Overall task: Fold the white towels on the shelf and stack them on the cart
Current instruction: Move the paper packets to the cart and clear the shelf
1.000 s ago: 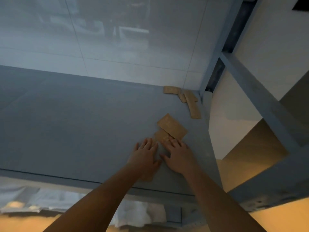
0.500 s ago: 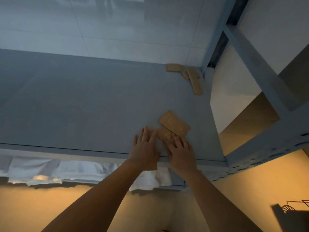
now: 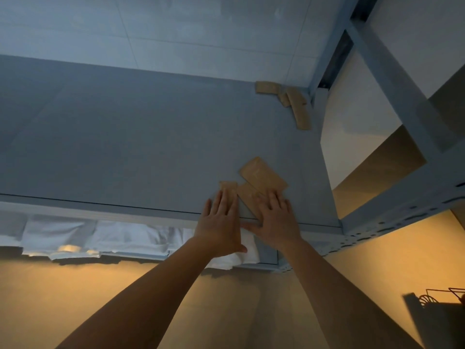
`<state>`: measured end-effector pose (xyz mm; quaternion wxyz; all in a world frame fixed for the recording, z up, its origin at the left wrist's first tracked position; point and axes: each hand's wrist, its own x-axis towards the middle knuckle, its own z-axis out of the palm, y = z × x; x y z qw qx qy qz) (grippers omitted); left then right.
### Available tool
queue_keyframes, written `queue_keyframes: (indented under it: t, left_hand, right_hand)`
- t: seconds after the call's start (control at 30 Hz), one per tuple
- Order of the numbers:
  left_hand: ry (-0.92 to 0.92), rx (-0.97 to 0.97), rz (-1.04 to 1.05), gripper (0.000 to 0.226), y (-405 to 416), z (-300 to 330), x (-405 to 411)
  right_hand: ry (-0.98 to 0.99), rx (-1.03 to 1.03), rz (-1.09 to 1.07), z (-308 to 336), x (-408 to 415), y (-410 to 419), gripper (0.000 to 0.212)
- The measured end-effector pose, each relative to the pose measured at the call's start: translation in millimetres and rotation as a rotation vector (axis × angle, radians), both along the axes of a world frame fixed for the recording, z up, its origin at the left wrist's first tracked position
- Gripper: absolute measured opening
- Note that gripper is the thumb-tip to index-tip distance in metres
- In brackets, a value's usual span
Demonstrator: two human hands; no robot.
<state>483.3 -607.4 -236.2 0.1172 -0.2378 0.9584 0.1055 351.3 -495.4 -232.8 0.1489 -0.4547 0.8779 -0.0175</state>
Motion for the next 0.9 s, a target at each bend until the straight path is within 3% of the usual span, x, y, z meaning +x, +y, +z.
queue_keyframes:
  t: [0.1,0.17,0.37,0.7,0.9]
  left_hand:
    - [-0.002,-0.027,-0.011,0.108,3,5,4]
    - [0.039,-0.009,-0.008,0.092,5,8,8]
    - [0.278,-0.001,0.087,0.049,11,19,23]
    - [0.431,-0.101,0.165,0.050,15,52,31]
    - [0.540,-0.220,0.099,0.040,24,101,45]
  right_hand:
    - [0.039,0.053,0.030,-3,7,10,0.096]
    - [0.084,0.054,0.041,-4,14,19,0.086]
    - [0.296,-0.261,-0.025,8,35,34,0.051]
    - [0.250,-0.524,0.002,38,32,42,0.029]
    - [0.265,-0.707,0.009,78,31,54,0.036]
